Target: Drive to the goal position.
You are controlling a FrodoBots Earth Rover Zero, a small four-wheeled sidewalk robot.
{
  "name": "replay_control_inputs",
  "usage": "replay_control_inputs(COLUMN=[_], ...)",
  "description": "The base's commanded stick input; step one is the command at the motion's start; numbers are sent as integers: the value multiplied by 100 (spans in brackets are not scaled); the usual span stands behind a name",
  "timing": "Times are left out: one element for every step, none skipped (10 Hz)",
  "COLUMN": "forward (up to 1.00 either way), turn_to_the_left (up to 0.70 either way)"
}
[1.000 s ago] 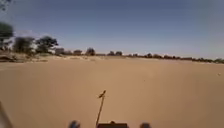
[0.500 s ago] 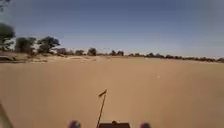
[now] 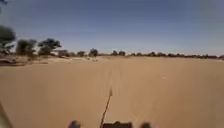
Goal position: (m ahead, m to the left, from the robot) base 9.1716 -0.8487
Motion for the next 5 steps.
replay_control_inputs(forward=[70, 70, 70, 70, 70], turn_to_the_left=[0, 0, 0, 0, 0])
